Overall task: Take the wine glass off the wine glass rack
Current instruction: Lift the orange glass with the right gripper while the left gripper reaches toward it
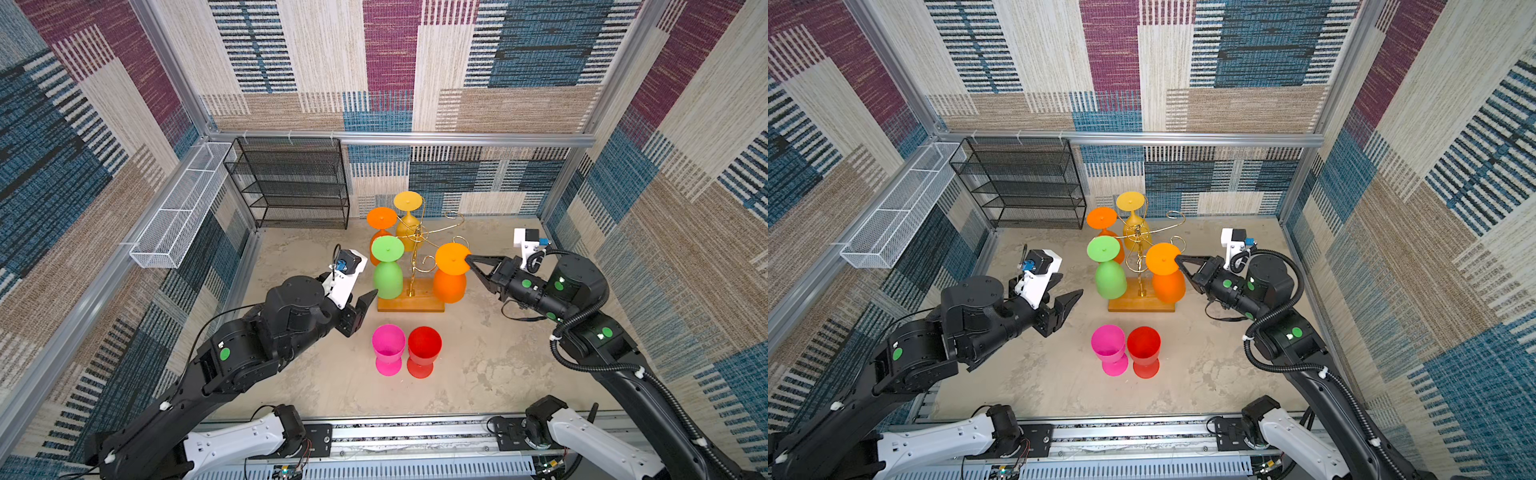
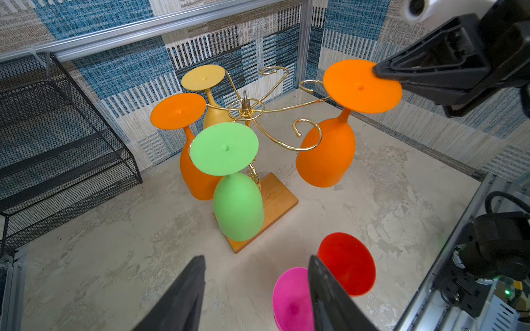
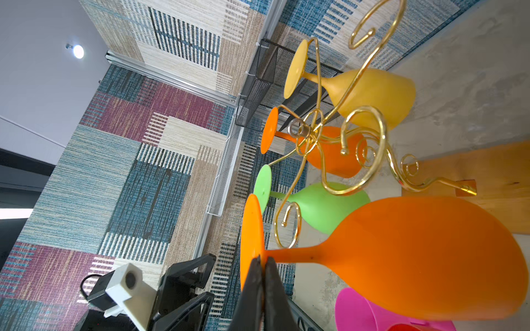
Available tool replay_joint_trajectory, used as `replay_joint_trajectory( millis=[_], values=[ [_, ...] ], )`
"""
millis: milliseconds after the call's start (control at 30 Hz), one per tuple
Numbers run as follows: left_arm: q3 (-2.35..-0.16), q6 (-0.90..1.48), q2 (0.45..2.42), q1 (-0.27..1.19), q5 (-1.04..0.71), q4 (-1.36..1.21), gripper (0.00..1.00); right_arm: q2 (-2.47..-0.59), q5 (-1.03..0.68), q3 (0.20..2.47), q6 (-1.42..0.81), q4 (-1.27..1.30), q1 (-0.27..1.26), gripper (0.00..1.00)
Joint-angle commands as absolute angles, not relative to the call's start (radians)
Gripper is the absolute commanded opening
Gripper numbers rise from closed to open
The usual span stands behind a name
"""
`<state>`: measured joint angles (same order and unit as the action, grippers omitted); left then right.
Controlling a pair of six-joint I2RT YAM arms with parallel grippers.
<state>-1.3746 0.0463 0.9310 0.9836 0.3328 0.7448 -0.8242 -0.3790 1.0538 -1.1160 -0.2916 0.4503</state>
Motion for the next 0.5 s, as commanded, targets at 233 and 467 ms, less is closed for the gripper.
replay_joint_trajectory(
  millis=[233, 467],
  values=[
    [-1.419, 0.029, 1.009, 0.968, 0.281, 0.707, 0.6, -0.712, -0.293, 1.209, -1.036, -0.382, 0.451, 0.0],
    [-1.424, 0.07, 1.058, 0.883, 0.103, 0.611, 0.6, -0.704, -0.349, 1.27, -0.974, -0.206, 0.451, 0.0]
  ],
)
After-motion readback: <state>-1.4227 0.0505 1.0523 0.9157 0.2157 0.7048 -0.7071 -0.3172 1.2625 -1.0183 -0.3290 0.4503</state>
